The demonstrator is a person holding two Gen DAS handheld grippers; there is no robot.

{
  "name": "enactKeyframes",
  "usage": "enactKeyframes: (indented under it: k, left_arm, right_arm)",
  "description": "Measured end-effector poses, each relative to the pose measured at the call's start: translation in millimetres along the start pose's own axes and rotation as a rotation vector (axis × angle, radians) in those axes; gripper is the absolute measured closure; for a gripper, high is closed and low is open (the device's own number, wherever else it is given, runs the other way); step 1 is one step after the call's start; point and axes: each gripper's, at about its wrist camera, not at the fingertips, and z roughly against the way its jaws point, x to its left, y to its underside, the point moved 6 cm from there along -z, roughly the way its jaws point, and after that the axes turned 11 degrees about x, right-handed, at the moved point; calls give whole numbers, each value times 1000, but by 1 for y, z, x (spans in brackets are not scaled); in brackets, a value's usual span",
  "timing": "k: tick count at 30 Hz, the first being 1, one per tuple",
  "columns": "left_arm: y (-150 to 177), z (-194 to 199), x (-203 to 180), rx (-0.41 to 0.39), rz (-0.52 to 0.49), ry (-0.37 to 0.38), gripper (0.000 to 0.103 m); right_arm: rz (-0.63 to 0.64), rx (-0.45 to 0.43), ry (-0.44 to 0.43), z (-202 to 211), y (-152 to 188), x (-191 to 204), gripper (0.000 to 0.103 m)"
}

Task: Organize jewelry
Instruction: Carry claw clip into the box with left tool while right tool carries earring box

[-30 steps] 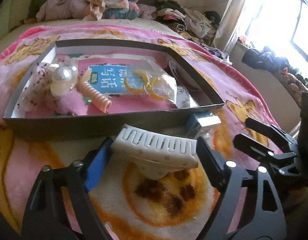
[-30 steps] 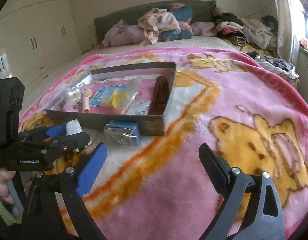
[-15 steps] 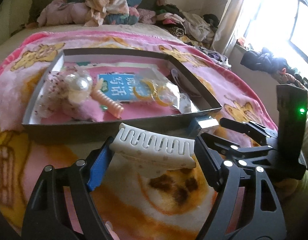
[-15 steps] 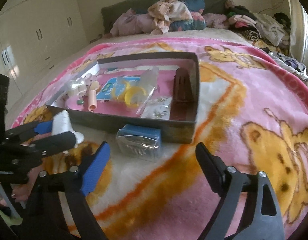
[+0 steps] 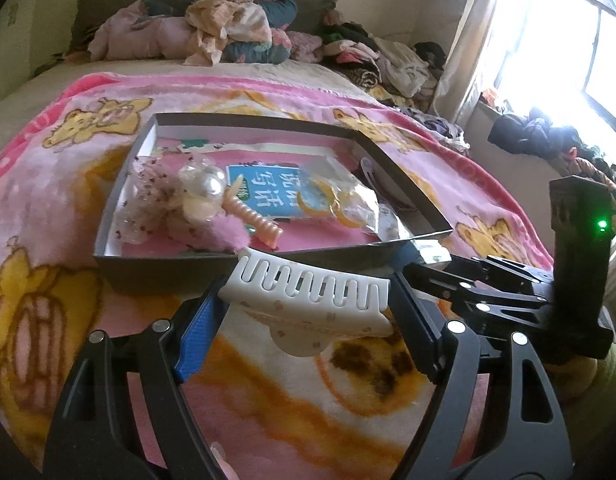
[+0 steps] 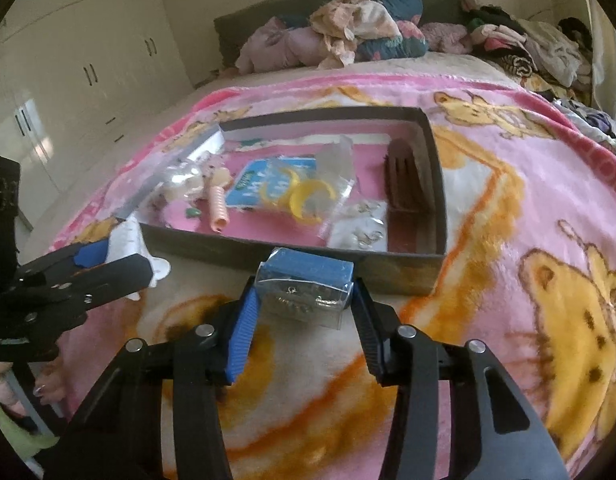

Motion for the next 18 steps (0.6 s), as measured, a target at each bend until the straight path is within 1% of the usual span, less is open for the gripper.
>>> enactKeyframes:
  k: [9, 18]
  left_arm:
    - [-5, 19, 19, -40, 30, -19, 33]
    - [-11, 33, 34, -71, 59, -33, 33]
  right_arm:
    - [45, -38, -13, 16, -6, 26, 60]
    - [65, -71, -9, 28, -17, 39, 60]
